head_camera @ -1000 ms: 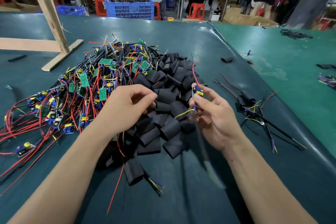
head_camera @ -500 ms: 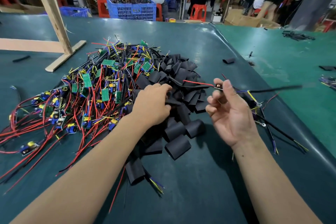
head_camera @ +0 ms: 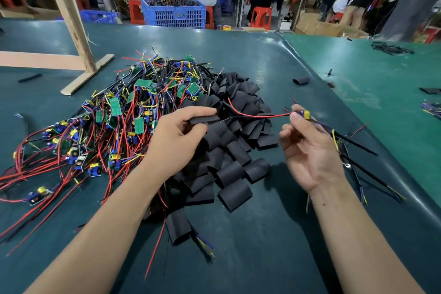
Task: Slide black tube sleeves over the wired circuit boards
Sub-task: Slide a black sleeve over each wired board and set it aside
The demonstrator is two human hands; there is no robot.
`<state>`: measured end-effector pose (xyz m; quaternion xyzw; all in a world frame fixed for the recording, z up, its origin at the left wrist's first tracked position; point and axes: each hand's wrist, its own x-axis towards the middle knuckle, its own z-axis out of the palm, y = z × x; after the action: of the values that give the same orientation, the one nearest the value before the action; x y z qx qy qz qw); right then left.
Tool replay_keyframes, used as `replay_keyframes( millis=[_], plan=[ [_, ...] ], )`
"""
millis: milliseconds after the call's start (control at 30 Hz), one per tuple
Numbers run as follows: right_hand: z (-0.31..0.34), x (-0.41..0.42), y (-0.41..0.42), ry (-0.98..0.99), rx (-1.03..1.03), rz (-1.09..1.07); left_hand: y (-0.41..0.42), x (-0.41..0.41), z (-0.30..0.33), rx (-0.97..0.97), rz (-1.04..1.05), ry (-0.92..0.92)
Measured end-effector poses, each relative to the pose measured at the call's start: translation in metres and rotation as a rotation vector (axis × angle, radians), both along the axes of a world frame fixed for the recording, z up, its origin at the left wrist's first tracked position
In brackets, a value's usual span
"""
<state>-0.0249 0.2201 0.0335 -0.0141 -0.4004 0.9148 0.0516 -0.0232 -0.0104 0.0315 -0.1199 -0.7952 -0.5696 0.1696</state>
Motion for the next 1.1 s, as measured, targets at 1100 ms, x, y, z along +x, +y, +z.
replay_keyframes(
  millis=[1100],
  plan=[
    [0.006, 0.012, -0.012, 0.126, 0.296, -0.029, -0.005, 0.020, -0.008, -0.250, 0.045, 0.321]
  ],
)
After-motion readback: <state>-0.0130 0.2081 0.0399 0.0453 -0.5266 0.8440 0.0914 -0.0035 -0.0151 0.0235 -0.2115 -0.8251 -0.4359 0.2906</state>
